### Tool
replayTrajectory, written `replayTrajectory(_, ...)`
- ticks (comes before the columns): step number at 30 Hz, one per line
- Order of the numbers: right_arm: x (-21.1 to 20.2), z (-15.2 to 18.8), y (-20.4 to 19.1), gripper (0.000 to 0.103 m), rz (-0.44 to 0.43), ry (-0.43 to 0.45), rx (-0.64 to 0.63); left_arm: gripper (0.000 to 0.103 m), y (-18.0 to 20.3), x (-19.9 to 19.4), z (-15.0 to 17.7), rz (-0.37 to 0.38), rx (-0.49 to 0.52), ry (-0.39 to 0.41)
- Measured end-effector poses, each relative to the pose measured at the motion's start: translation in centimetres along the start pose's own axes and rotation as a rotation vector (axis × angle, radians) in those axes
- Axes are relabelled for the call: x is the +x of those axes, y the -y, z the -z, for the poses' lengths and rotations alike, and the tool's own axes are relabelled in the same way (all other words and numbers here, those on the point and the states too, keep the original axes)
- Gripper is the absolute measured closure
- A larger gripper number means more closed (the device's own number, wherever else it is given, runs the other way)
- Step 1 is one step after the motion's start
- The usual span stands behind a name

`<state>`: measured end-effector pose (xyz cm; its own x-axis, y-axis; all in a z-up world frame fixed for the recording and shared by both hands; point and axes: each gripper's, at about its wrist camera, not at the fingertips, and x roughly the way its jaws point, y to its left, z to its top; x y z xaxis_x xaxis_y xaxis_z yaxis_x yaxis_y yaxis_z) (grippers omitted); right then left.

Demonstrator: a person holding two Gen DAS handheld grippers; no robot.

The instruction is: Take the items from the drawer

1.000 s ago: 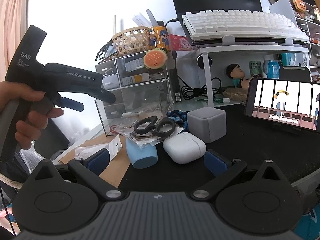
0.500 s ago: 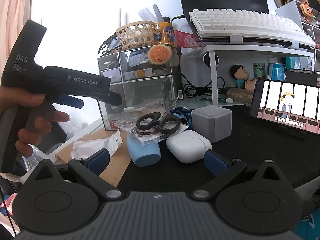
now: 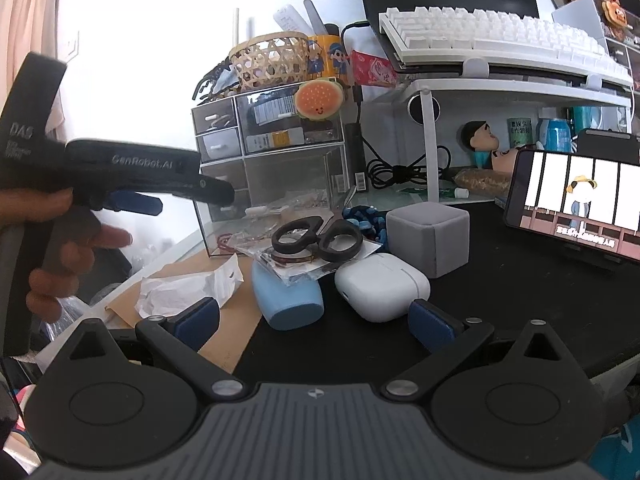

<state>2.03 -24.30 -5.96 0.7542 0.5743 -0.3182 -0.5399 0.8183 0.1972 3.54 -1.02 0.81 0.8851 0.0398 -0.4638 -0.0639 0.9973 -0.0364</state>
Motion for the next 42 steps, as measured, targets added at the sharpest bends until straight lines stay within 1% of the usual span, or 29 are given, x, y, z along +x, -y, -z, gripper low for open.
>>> replayTrajectory(2, 0.0, -0.3, 0.3, 0.000, -0.026, -0.006, 0.041, 0.000, 0.0, 0.1, 0.3, 0.012, 0.012, -0.001)
replayTrajectory(4, -0.2, -0.6, 0.5, 0.000, -0.034, 0.000, 0.066, 0.000, -0.1, 0.2, 0.5, 0.015, 0.013, 0.006)
replayTrajectory(9, -0.1, -1.2, 0.3, 0.001, -0.008, 0.003, 0.063, 0.000, -0.8, -0.1, 0.7, 0.017, -0.009, 0.026)
replayTrajectory(11, 0.0, -1.4, 0.3, 0.004, 0.003, 0.003, 0.063, 0.000, -1.1, -0.3, 0.8, 0.030, -0.013, 0.029)
replayTrajectory(14, 0.1, -2.1, 0.2, 0.009, 0.016, 0.002, 0.054, 0.000, -1.5, -0.5, 1.1, 0.050, -0.020, 0.035)
replayTrajectory(18, 0.2, -3.1, -0.1, 0.009, 0.024, -0.002, 0.049, 0.000, -2.0, -0.9, 1.2, 0.062, -0.035, 0.038)
replayTrajectory(21, 0.2, -3.7, -0.6, 0.011, 0.031, -0.008, 0.036, 0.000, -2.3, -1.6, 1.1, 0.072, -0.043, 0.058)
replayTrajectory(26, 0.1, -4.9, -1.4, 0.014, 0.029, -0.017, 0.029, 0.000, -2.8, -2.8, 0.7, 0.062, -0.051, 0.095)
replayTrajectory(27, 0.1, -5.2, -1.6, 0.015, 0.026, -0.021, 0.025, 0.000, -2.9, -3.0, 0.6, 0.066, -0.055, 0.100)
replayTrajectory(28, 0.1, -5.5, -1.7, 0.018, 0.026, -0.026, 0.019, 0.000, -3.0, -3.3, 0.6, 0.070, -0.059, 0.104)
replayTrajectory(32, 0.2, -6.7, -2.4, 0.023, 0.023, -0.048, 0.003, 0.000, -3.6, -4.0, 0.3, 0.085, -0.077, 0.123)
replayTrajectory(34, 0.2, -7.5, -2.7, 0.023, 0.021, -0.058, -0.004, 0.000, -3.8, -4.3, 0.3, 0.091, -0.081, 0.129)
replayTrajectory(38, 0.2, -9.1, -3.4, 0.023, 0.018, -0.073, -0.019, 0.000, -4.3, -5.0, 0.2, 0.077, -0.082, 0.148)
replayTrajectory(42, 0.5, -10.7, -4.1, 0.024, 0.022, -0.090, -0.039, 0.000, -4.9, -5.3, 0.1, 0.092, -0.087, 0.144)
